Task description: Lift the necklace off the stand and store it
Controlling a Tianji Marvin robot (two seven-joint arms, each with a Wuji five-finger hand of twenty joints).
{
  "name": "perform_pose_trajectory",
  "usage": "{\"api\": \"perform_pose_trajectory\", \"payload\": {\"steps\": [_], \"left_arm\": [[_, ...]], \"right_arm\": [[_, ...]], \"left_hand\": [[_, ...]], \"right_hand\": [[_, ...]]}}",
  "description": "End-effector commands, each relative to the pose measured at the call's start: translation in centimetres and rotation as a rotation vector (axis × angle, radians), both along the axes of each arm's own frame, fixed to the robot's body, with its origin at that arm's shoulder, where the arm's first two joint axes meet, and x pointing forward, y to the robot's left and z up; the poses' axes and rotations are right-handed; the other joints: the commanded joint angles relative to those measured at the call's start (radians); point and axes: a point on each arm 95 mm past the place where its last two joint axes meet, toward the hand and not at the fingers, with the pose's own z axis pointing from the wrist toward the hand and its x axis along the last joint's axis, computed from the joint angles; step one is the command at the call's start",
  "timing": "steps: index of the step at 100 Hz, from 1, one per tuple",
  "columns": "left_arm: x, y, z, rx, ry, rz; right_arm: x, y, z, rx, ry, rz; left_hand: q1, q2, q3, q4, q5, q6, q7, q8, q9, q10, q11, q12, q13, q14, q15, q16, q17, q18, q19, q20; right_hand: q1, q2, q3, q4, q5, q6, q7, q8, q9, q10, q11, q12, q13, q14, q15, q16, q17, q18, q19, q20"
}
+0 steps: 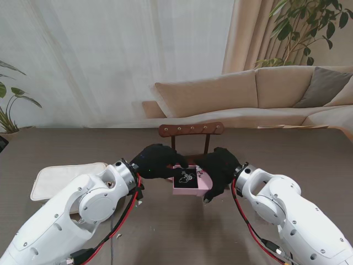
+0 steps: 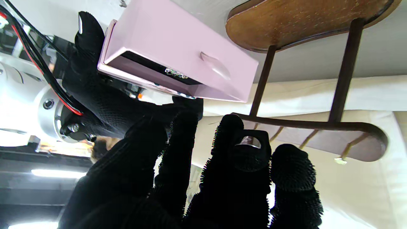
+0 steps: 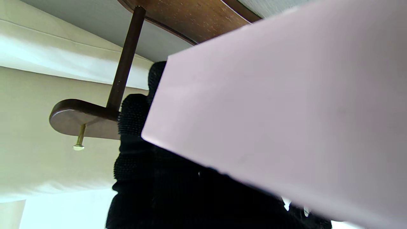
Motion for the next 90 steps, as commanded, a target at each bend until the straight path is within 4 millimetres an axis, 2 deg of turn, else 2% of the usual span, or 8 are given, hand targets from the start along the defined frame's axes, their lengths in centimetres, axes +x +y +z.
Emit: {"api": "perform_pose_trajectory", "payload": {"steps": [1, 12, 17, 29, 45, 63, 90], "left_arm": [[-0.6, 0.2, -0.5, -0.004, 0.031, 0.018], [-1.1, 1.3, -0.8, -0.004, 0.081, 0.055], [-1.3, 1.9, -0.9, 0.007, 0.088, 0.071], [-1.4, 3.0, -1.4, 0.011, 0.101, 0.110], [-1.6, 3.8, -2.3, 0.017, 0.131, 0.142], [-1.5, 3.7, -3.1, -0.008, 0.164, 0.145], [-1.4, 2.3, -3.3, -0.041, 0.184, 0.101]], "right_arm": [[-0.3, 0.2, 0.2, -0.009, 0.005, 0.009], [-0.3, 0.0, 0.2, -0.016, 0.008, 0.009], [-0.2, -0.1, 0.2, -0.017, 0.010, 0.005], [0.0, -0.2, 0.0, -0.014, 0.019, -0.006], [-0.1, -0.1, 0.0, -0.018, 0.022, -0.002], [-0.1, 0.3, 0.3, -0.015, 0.021, 0.001], [-0.2, 1.2, 0.5, -0.010, 0.021, 0.011]], "left_hand": [[-0.046, 0.035, 0.057, -0.010, -0.022, 0.039, -0.023, 0.024, -0.016, 0.017, -0.006, -0.012, -0.016, 0.002, -0.014, 0.028, -0.015, -0.010, -0.004, -0.008], [-0.107, 0.035, 0.119, 0.012, -0.032, 0.084, -0.046, 0.023, -0.021, 0.029, -0.015, -0.021, -0.009, 0.007, -0.006, 0.028, -0.010, -0.006, 0.009, -0.001], [-0.150, 0.028, 0.167, 0.032, -0.037, 0.096, -0.061, 0.011, -0.022, 0.026, -0.021, -0.029, -0.009, 0.008, -0.006, 0.028, -0.010, -0.006, 0.009, 0.000], [-0.188, -0.002, 0.205, 0.030, -0.039, 0.142, -0.053, 0.013, -0.023, 0.030, -0.030, -0.041, -0.008, 0.013, -0.011, 0.028, -0.011, -0.002, 0.008, 0.001], [-0.201, -0.006, 0.221, 0.026, -0.030, 0.161, 0.007, 0.059, -0.023, 0.030, -0.026, -0.043, -0.002, 0.015, -0.012, 0.028, -0.007, 0.001, 0.012, 0.004], [-0.190, 0.004, 0.213, 0.026, -0.023, 0.160, 0.044, 0.094, -0.024, 0.038, -0.026, -0.043, -0.001, 0.022, -0.010, 0.028, -0.013, 0.006, 0.015, 0.008], [-0.185, 0.023, 0.189, 0.025, -0.024, 0.159, 0.045, 0.102, -0.031, 0.045, -0.030, -0.044, -0.010, 0.025, -0.008, 0.028, -0.025, 0.003, 0.011, 0.009]], "right_hand": [[0.841, 0.187, 0.213, 0.104, 0.118, -0.367, 0.260, 0.015, 0.070, -0.146, 0.041, 0.047, 0.137, -0.152, 0.091, 0.050, 0.094, -0.015, 0.023, -0.010], [0.842, 0.186, 0.214, 0.105, 0.119, -0.368, 0.260, 0.015, 0.071, -0.146, 0.041, 0.047, 0.137, -0.153, 0.091, 0.050, 0.093, -0.015, 0.023, -0.010], [0.842, 0.186, 0.214, 0.104, 0.119, -0.368, 0.260, 0.015, 0.071, -0.147, 0.041, 0.047, 0.137, -0.151, 0.091, 0.050, 0.093, -0.015, 0.022, -0.011], [0.842, 0.188, 0.214, 0.105, 0.119, -0.367, 0.261, 0.015, 0.071, -0.145, 0.042, 0.048, 0.138, -0.156, 0.092, 0.051, 0.093, -0.013, 0.022, -0.011], [0.842, 0.187, 0.215, 0.104, 0.120, -0.369, 0.260, 0.015, 0.072, -0.147, 0.042, 0.047, 0.138, -0.152, 0.092, 0.051, 0.093, -0.014, 0.022, -0.011], [0.842, 0.186, 0.215, 0.104, 0.119, -0.368, 0.260, 0.015, 0.072, -0.146, 0.042, 0.048, 0.137, -0.153, 0.092, 0.051, 0.094, -0.013, 0.022, -0.011], [0.842, 0.187, 0.214, 0.105, 0.119, -0.367, 0.261, 0.016, 0.072, -0.146, 0.043, 0.049, 0.137, -0.150, 0.093, 0.052, 0.094, -0.015, 0.022, -0.010]]}}
